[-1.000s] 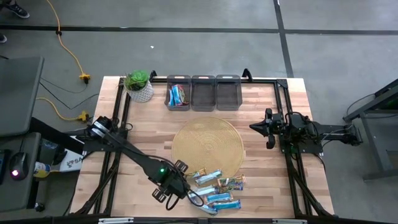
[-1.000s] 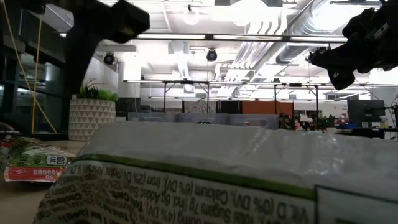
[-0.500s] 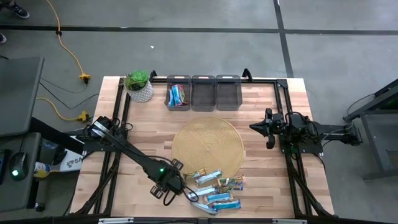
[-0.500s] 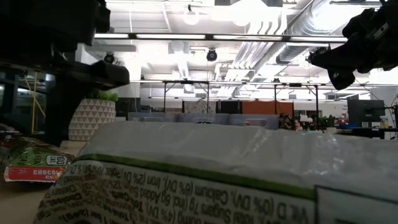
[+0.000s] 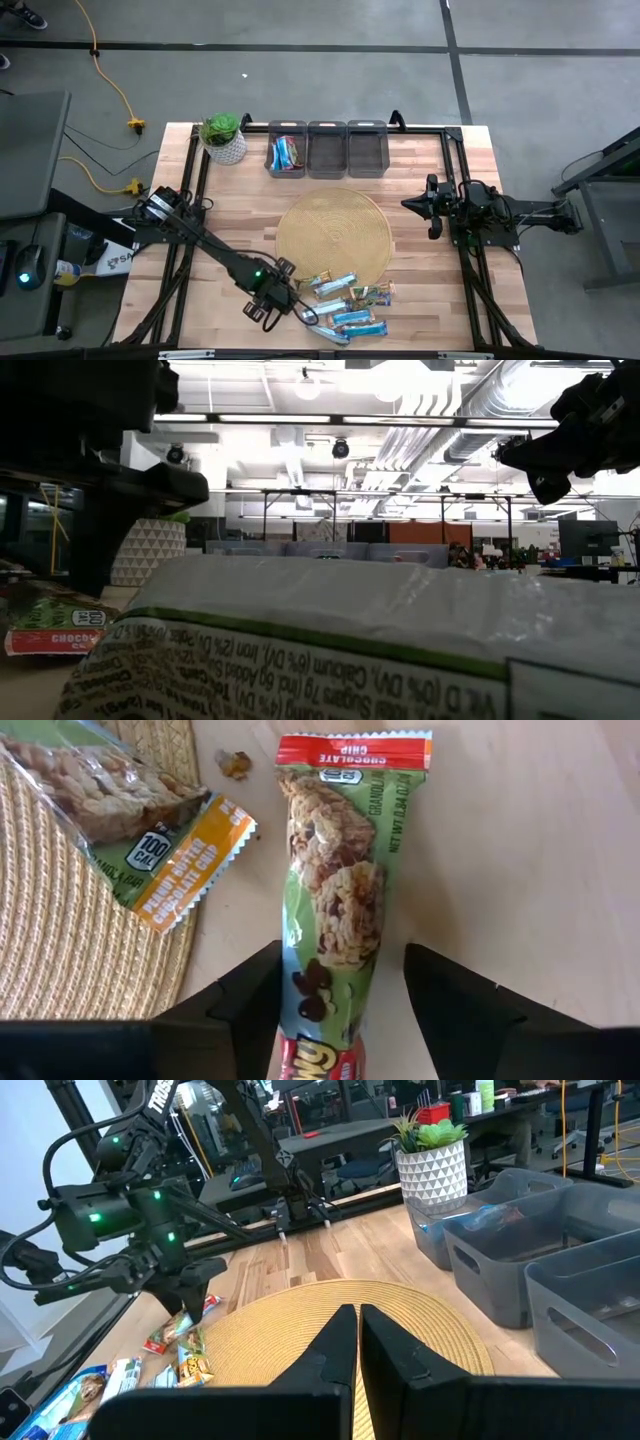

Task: Pick and place Granola Bars by type
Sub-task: Put the red granola bar into the left black bin

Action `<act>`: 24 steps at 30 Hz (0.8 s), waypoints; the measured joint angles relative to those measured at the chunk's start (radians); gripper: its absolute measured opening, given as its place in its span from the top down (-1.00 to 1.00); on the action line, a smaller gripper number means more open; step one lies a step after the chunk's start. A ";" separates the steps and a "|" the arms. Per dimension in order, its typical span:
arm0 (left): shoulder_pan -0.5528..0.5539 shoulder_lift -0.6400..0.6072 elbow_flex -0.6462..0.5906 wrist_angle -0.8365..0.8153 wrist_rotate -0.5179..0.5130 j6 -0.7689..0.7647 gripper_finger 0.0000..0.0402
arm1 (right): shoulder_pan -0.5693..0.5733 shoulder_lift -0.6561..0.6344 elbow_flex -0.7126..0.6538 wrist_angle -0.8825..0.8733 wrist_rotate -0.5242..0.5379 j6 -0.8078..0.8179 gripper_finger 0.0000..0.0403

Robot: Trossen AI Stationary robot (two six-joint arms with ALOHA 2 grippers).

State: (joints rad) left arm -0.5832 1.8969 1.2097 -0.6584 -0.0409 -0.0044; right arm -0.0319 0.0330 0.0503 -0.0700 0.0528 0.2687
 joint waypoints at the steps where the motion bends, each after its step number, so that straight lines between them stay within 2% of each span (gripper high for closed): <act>1: 0.000 0.000 0.000 0.001 -0.005 0.000 0.08 | 0.000 0.000 0.000 0.000 0.000 0.000 1.00; 12: -0.001 0.001 -0.001 0.012 -0.017 -0.005 0.48 | 0.000 0.000 0.000 0.000 0.000 0.000 1.00; 24: 0.003 -0.046 -0.003 -0.019 -0.084 -0.105 0.64 | 0.000 0.000 0.000 0.000 0.000 0.000 1.00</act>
State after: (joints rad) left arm -0.5803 1.8512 1.2070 -0.6775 -0.1246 -0.1091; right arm -0.0322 0.0330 0.0503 -0.0700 0.0530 0.2686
